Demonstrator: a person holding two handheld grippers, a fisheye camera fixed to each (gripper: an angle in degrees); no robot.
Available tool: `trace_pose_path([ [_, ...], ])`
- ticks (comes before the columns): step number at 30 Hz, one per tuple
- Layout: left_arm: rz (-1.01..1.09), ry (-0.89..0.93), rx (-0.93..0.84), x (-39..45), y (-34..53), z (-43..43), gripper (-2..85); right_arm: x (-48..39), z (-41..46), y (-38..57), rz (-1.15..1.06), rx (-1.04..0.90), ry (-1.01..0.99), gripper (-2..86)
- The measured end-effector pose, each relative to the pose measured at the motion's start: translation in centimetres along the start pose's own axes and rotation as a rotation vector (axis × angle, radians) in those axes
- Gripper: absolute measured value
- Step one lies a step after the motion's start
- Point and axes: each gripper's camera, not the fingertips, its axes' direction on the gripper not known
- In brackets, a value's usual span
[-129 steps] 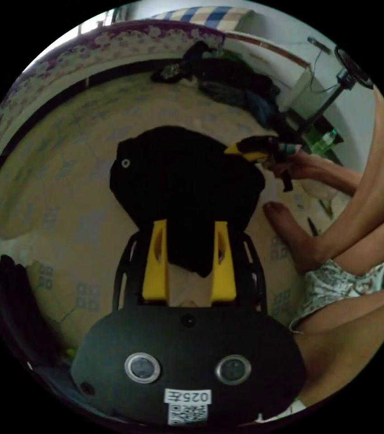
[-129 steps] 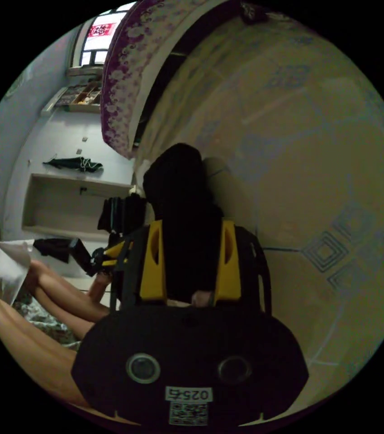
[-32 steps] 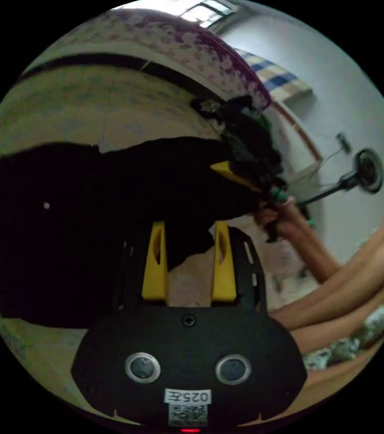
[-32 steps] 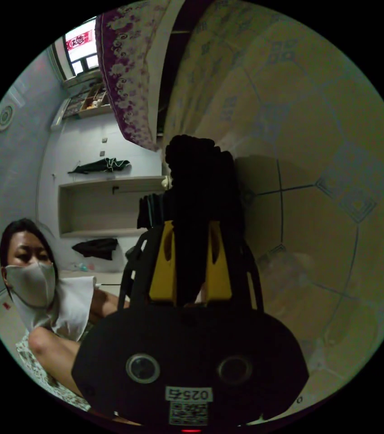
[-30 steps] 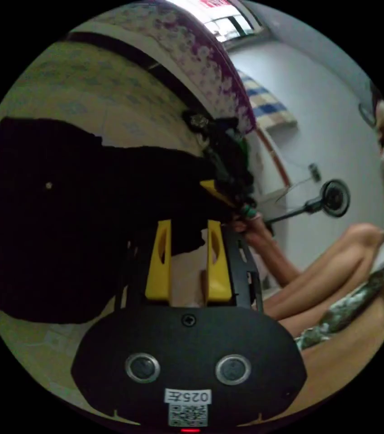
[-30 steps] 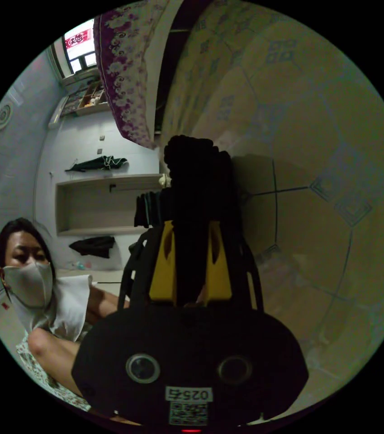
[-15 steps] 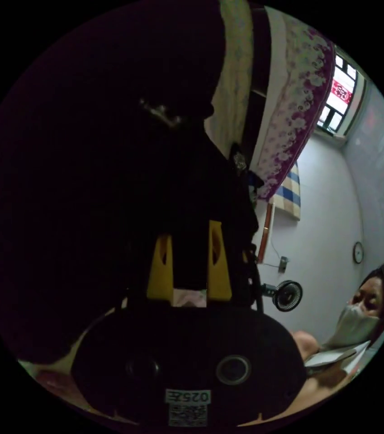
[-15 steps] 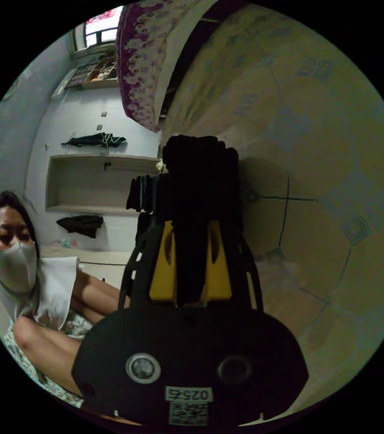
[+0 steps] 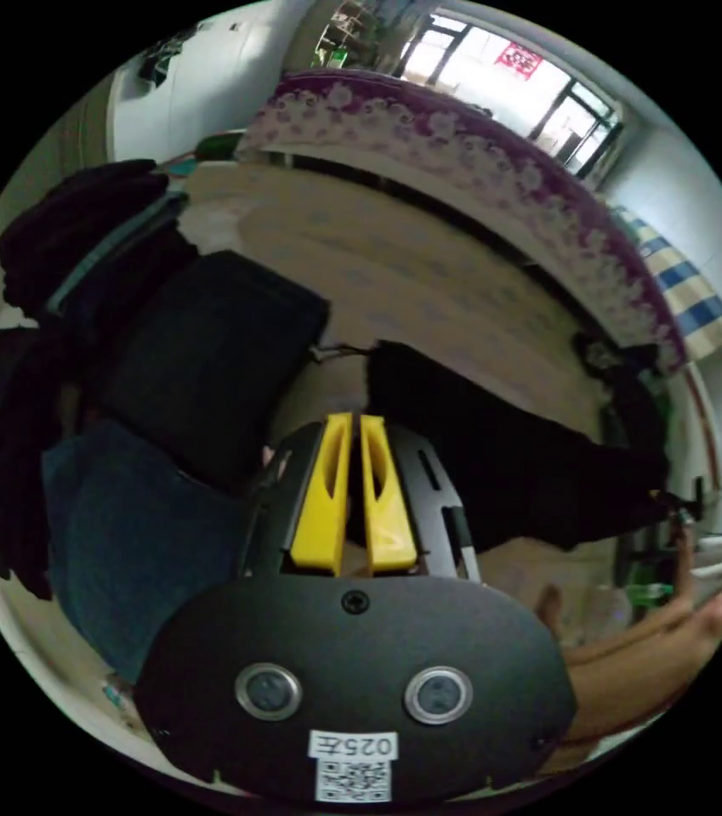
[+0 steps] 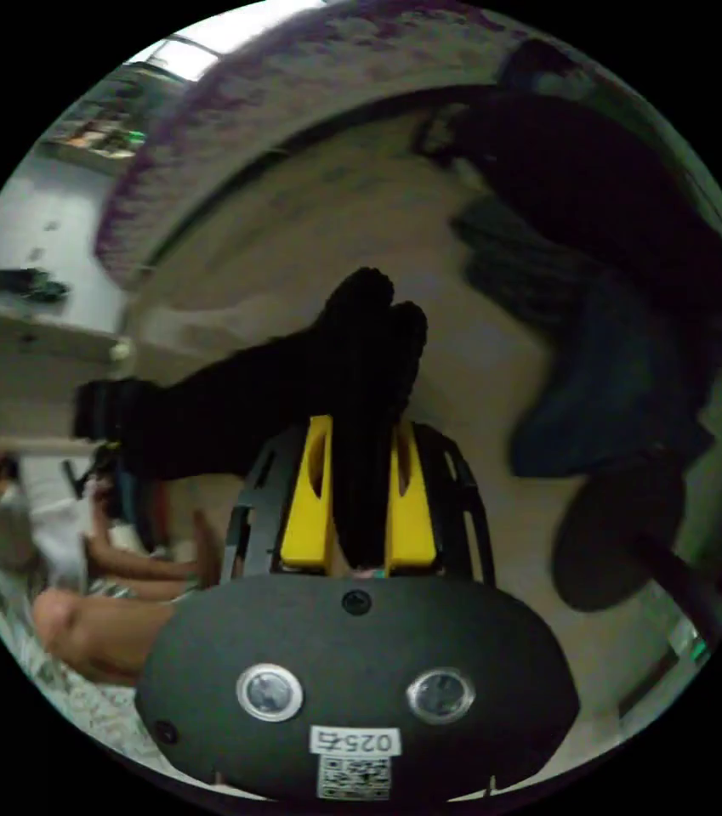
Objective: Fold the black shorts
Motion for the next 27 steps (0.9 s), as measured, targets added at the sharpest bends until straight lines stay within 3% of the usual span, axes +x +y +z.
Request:
trace_pose_path([
  [2, -0.008, -0.112, -0.120, -3.0, -0.3, 6.1, 0.9, 3.6, 3.4, 0.1, 0.103, -0.064, 0.236, 9.8],
  [5, -0.099, -0.040, -0.300, -4.7, 0.5, 12.3, 4.1, 5.8, 4.1, 2.3, 0.229, 0.036, 0.310, 8.6],
  [10, -0.033, 0.115, -0.095, 0.1, 5.1, 12.1, 9.8, 1.5, 0.1, 9.1, 0.107, 0.499, 0.130, 10.5],
  [13, -0.209, 0.107, -0.054, 0.0, 8.9, 14.4, 13.3, -1.7, 0.6, 12.3, -0.062, 0.696, -0.058, 13.4],
  [15, -0.398, 0.200, -0.082, -1.3, 11.5, 16.4, 12.2, -2.5, 2.6, 13.1, -0.080, 0.752, -0.194, 17.4],
  [17, -0.523, 0.333, 0.068, -1.8, 14.9, 16.7, 11.5, -2.6, 6.4, 12.6, -0.075, 0.678, -0.395, 20.3],
  [21, -0.509, 0.421, 0.199, -1.0, 16.6, 18.0, 8.7, -3.8, 11.0, 11.3, -0.107, 0.491, -0.620, 20.7],
  [27, -0.635, 0.656, 0.096, -0.8, 14.2, 22.9, -0.4, -8.1, 14.2, 9.5, -0.263, 0.248, -0.673, 21.2],
])
